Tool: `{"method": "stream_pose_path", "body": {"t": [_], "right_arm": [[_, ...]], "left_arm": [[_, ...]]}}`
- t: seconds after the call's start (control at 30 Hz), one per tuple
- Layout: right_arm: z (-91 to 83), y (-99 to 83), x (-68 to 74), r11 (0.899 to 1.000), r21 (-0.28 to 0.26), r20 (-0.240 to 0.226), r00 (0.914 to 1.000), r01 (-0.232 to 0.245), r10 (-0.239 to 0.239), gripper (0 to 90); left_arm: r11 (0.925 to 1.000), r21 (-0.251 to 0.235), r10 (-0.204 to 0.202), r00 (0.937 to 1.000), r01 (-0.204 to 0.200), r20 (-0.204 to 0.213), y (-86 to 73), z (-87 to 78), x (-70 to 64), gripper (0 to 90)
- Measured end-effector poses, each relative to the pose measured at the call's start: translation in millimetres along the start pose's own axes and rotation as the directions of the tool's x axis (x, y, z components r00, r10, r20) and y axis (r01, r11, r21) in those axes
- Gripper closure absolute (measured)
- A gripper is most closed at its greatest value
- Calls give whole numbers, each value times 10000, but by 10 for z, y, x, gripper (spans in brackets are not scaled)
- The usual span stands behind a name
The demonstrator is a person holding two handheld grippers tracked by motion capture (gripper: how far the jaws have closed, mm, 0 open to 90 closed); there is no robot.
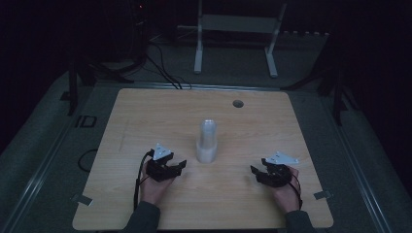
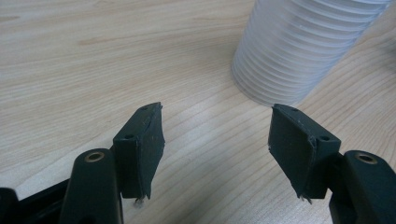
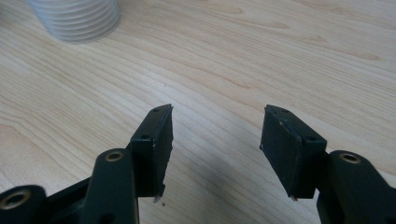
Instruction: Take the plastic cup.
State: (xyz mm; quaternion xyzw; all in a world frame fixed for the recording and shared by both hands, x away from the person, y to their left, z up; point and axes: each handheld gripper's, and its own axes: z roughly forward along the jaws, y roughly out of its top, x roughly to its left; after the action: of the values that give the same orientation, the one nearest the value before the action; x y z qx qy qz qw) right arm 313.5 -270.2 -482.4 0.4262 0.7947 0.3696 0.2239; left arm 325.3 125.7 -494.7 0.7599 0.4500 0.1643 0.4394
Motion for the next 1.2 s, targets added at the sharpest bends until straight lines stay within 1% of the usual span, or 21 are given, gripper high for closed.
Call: {"method": "stream_pose_path", "body": {"t": [0.13,0.2,0.3,0.33,0.37,0.43,0.47,0.5,0.53,0.57,0.6,0.63,0.73,0.77,0.83,0.9,1.0,1.1,1.2], "right_arm": [[10,-5,5,10000,61,-34,10000,-26,26,431],[8,-8,19,10000,66,-41,10000,11,-11,428],[0,-3,24,10000,18,-64,10000,37,-37,427],[-5,-1,31,10000,6,-86,10000,35,-35,425],[-5,0,35,10000,13,-90,9999,64,-64,425],[-5,2,39,10000,16,-105,9999,65,-65,424],[-9,10,46,10000,1,-121,9999,60,-60,424],[-9,10,46,10000,1,-121,9999,60,-60,424],[-20,17,55,10000,-46,-149,9999,55,-55,422],[-30,20,65,10000,-52,-149,9999,37,-38,420],[-42,26,75,10000,-69,-159,9999,19,-20,419],[-57,35,86,9999,-104,-168,9999,30,-32,419],[-109,80,122,9996,-284,-273,9996,73,-80,414],[-125,100,134,9993,-366,-342,9994,90,-103,409],[-148,145,157,9988,-425,-397,9989,233,-250,401],[-156,169,166,9986,-435,-400,9987,289,-306,399],[-171,256,192,9973,-497,-428,9975,538,-559,399],[-176,303,203,9965,-559,-489,9967,627,-655,400],[-200,420,241,9944,-693,-538,9950,804,-842,407]], "left_arm": [[10000,-55,-4,10000,5,81,3,-2,-8,349],[10000,-28,82,10000,-82,-35,7,-7,-31,349],[9999,-92,122,9999,-123,-46,9,-12,-34,349],[9995,-282,167,9998,-171,-145,13,-31,-35,349],[9996,-250,112,9999,-114,-94,14,-33,-31,352],[9997,-210,121,9998,-124,-125,13,-31,-32,365],[9995,-205,236,9996,-238,-124,13,-31,-47,364],[9995,-205,236,9996,-238,-124,13,-31,-47,359],[9991,-286,319,9990,-328,-317,18,-44,-61,354],[9991,-286,319,9990,-328,-317,18,-44,-61,359],[9993,-326,178,9997,-184,-195,24,-63,-50,368],[9993,-346,115,9997,-121,-194,26,-73,-47,368],[9993,-379,59,9999,-65,-156,33,-88,-40,369],[9994,-347,-22,10000,21,-23,47,-97,-37,369],[9995,-316,-13,10000,14,5,55,-101,-40,371],[9994,-348,19,10000,-17,48,74,-106,-52,371],[9989,-413,235,9996,-229,157,133,-119,-106,370],[9983,-494,311,9993,-299,229,165,-113,-138,364],[9972,-566,509,9981,-489,348,236,-79,-198,359]]}}
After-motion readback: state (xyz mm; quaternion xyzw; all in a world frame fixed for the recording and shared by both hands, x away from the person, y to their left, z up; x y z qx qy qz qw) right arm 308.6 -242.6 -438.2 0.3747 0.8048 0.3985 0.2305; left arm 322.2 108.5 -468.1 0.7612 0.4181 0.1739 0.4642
